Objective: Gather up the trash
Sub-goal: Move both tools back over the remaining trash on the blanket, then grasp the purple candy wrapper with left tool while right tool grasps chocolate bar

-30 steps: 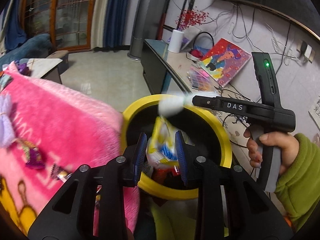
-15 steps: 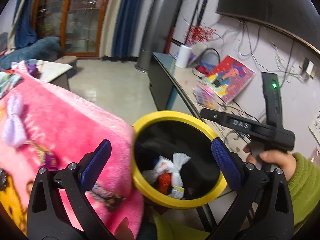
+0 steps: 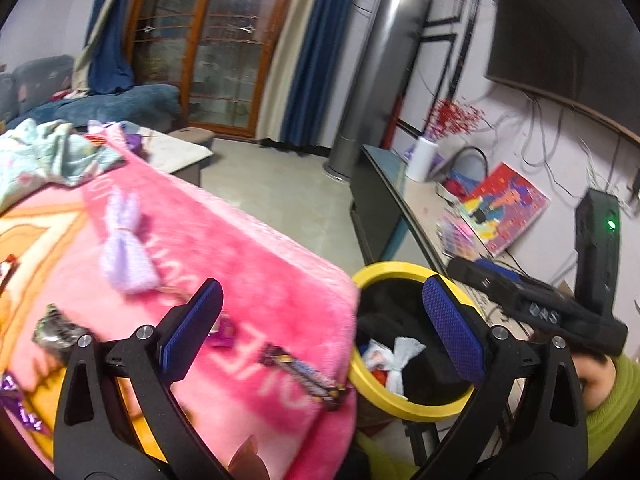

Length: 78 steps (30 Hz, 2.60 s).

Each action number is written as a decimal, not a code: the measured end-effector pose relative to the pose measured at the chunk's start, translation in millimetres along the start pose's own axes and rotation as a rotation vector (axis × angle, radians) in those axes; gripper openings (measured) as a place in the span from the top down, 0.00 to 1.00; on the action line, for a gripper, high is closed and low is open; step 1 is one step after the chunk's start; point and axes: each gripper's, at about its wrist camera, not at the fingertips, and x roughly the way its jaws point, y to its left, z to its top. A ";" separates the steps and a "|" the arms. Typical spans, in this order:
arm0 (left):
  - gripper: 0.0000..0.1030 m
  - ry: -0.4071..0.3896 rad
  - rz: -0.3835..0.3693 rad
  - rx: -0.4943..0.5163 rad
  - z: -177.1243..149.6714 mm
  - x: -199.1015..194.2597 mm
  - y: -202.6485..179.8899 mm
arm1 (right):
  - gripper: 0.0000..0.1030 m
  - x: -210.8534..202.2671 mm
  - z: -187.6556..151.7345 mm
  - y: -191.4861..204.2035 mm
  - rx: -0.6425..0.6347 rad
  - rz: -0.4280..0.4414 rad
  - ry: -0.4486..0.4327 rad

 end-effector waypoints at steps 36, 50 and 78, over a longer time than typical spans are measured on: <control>0.11 -0.048 0.396 -0.279 -25.7 -95.4 174.8 | 0.28 81.8 -53.1 128.5 -0.304 0.132 0.243; 0.17 0.163 0.465 -0.416 -75.9 -80.4 205.6 | 0.81 102.4 -59.2 121.5 -0.290 0.087 0.270; 0.77 0.113 0.238 -0.212 -56.1 -78.2 130.7 | 0.84 62.6 -62.8 165.2 -0.332 0.266 0.245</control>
